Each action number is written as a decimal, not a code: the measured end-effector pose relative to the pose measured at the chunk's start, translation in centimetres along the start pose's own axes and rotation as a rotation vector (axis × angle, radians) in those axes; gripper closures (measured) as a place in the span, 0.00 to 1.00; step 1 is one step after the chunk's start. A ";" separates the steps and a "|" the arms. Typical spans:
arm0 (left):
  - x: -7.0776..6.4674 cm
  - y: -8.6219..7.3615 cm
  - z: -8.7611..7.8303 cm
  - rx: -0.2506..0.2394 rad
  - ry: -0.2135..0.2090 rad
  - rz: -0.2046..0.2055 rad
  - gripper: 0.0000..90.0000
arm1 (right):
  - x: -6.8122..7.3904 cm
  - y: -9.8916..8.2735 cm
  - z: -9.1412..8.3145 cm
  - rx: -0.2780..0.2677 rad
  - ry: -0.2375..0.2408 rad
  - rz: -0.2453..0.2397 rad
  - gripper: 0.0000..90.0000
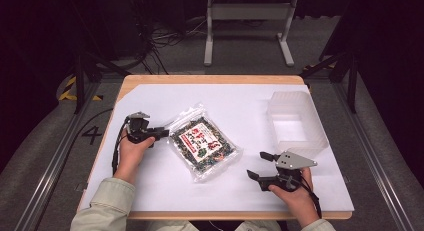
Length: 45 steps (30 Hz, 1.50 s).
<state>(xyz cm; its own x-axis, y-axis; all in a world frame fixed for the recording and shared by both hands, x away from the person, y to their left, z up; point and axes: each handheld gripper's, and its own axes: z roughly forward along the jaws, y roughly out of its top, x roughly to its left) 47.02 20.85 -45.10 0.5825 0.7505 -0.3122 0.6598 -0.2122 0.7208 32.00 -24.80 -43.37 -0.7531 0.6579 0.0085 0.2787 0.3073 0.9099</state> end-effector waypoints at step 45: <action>-8.6 3.8 -8.4 -0.349 -0.193 0.266 0.99 | -0.7 3.4 -0.8 -0.080 0.019 -0.009 0.40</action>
<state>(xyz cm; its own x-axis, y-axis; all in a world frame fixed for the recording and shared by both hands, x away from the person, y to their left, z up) 40.49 18.81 -34.51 0.8088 0.5617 -0.1740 0.2960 -0.1332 0.9458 33.02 -24.72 -39.93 -0.7671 0.6415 0.0073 0.2240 0.2571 0.9401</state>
